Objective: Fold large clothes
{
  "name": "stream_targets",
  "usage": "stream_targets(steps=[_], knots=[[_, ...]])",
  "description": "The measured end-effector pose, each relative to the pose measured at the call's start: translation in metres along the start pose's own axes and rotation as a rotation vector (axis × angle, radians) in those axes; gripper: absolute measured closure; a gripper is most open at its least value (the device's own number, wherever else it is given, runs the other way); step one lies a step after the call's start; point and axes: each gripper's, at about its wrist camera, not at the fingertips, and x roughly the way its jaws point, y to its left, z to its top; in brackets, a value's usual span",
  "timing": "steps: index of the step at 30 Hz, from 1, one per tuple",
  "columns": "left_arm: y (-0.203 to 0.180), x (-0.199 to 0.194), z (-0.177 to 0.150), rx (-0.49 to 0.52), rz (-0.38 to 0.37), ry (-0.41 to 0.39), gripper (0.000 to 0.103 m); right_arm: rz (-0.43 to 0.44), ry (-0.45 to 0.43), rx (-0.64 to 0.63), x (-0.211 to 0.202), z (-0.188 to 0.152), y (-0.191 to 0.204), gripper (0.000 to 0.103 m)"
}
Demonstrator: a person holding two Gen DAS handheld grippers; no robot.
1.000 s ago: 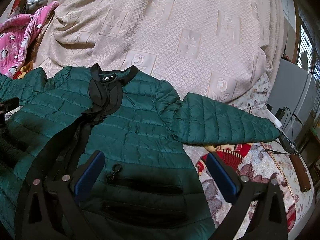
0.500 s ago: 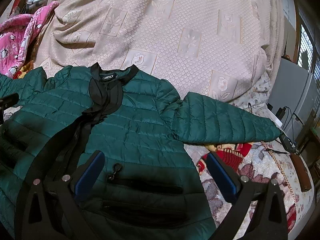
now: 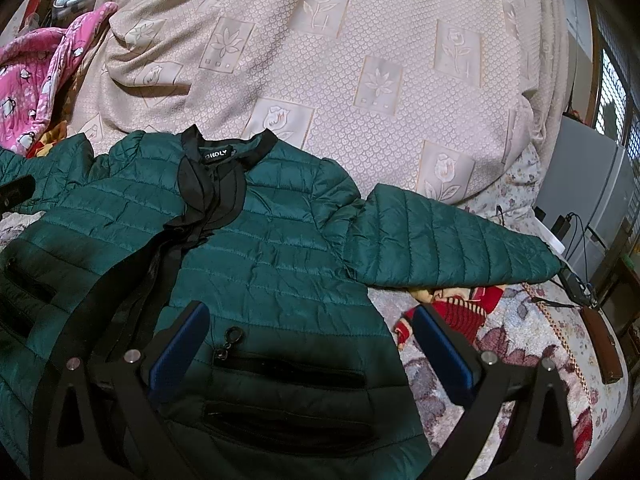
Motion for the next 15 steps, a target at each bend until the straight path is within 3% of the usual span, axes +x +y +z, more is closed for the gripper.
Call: stream_targets(steps=[15], knots=[[0.0002,0.0036,-0.0022,-0.003,0.001,0.024,0.06,0.0,-0.001,0.0,-0.0004,-0.0001,-0.0002,0.0]])
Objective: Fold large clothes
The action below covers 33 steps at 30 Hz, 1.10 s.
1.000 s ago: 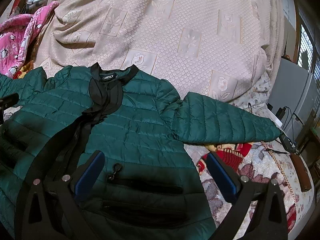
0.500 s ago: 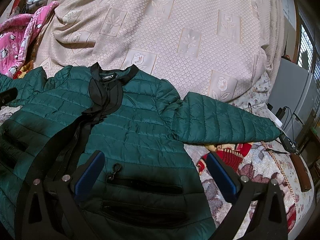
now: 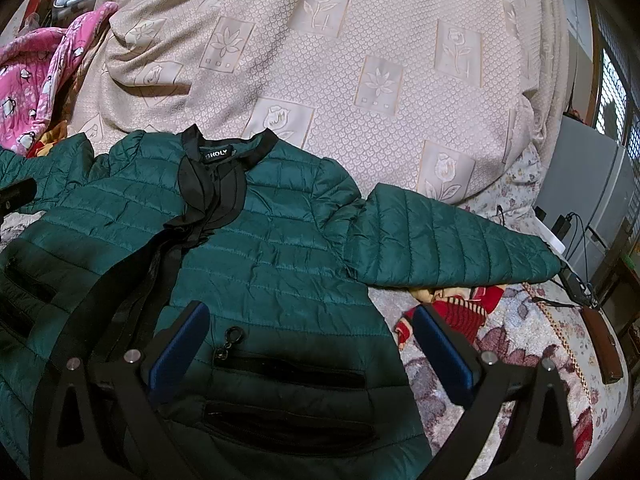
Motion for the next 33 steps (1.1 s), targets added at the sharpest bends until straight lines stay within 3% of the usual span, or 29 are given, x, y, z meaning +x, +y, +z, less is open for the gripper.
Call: stream_targets(steps=[5,7,10,12,33], knots=[[0.001,0.011,-0.004,0.008,0.046,0.056,0.06,0.001,0.004,0.0,0.001,0.0,0.0,0.0],[0.003,0.027,-0.01,0.018,0.088,0.14,0.06,0.003,0.004,-0.002,0.0,-0.001,0.001,0.0],[0.01,0.048,-0.021,-0.029,0.051,0.272,0.06,0.001,0.005,-0.001,0.001,-0.001,0.001,0.0],[0.014,0.053,-0.024,-0.05,0.043,0.306,0.06,0.002,0.008,0.0,0.001,-0.001,0.001,0.0],[0.014,0.059,-0.028,-0.045,0.049,0.348,0.06,0.007,0.012,0.001,0.001,-0.001,0.001,0.0]])
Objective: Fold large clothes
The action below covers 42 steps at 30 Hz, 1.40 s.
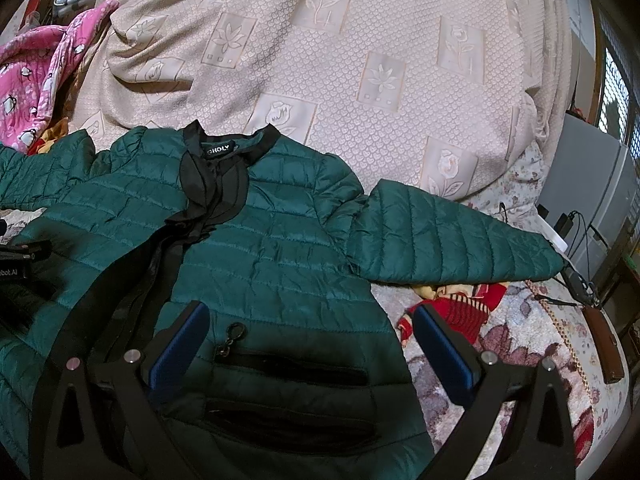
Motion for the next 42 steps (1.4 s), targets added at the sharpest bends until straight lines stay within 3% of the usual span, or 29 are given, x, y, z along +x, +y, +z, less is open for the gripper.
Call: stream_targets(steps=[20,25,30,42], knots=[[-0.002,-0.001,0.0,-0.001,-0.005,-0.001,0.06,0.018,0.021,-0.025,0.005,-0.004,0.004,0.0],[0.001,-0.002,0.001,-0.004,-0.002,0.008,0.06,0.137,0.144,0.002,0.026,-0.012,0.009,0.0],[0.002,0.023,-0.008,-0.024,-0.05,0.148,0.06,0.219,0.312,0.034,0.054,-0.029,0.012,0.0],[0.002,0.02,-0.018,-0.001,-0.057,0.102,0.058,0.246,0.308,0.06,0.055,-0.038,0.01,0.0]])
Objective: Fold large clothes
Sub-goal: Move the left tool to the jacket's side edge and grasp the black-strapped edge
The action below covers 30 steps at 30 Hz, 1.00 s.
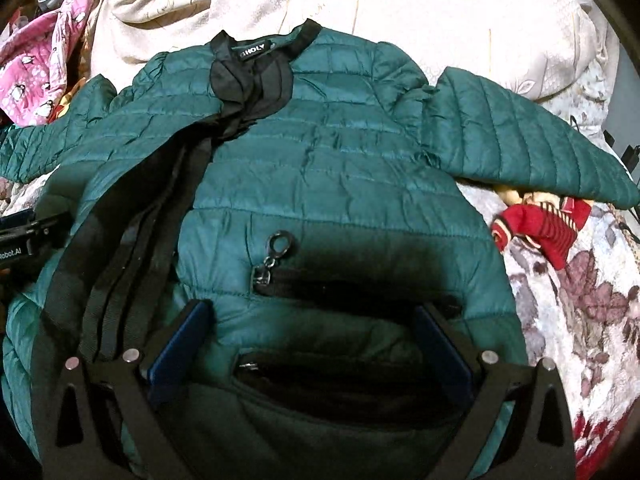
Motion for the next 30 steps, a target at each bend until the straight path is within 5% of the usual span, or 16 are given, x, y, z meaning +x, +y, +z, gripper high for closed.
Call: stream_targets(steps=[6,15,20,26,30], knots=[[0.005,-0.009,0.003,-0.011,0.038,-0.018,0.059,-0.003,-0.014,-0.004,-0.001,0.0,0.0,0.0],[0.053,-0.065,0.038,-0.082,0.176,-0.251,0.059,-0.014,-0.023,-0.009,-0.002,-0.002,0.003,0.0],[0.161,-0.065,0.071,-0.266,0.172,-0.263,0.059,-0.019,-0.024,-0.014,-0.002,-0.001,0.003,0.0],[0.32,-0.032,0.06,-0.601,0.172,-0.187,0.066,-0.028,-0.022,-0.019,-0.002,0.001,0.004,0.0],[0.366,-0.026,0.068,-0.608,0.247,-0.206,0.066,-0.035,-0.025,-0.023,-0.001,0.001,0.005,0.0]])
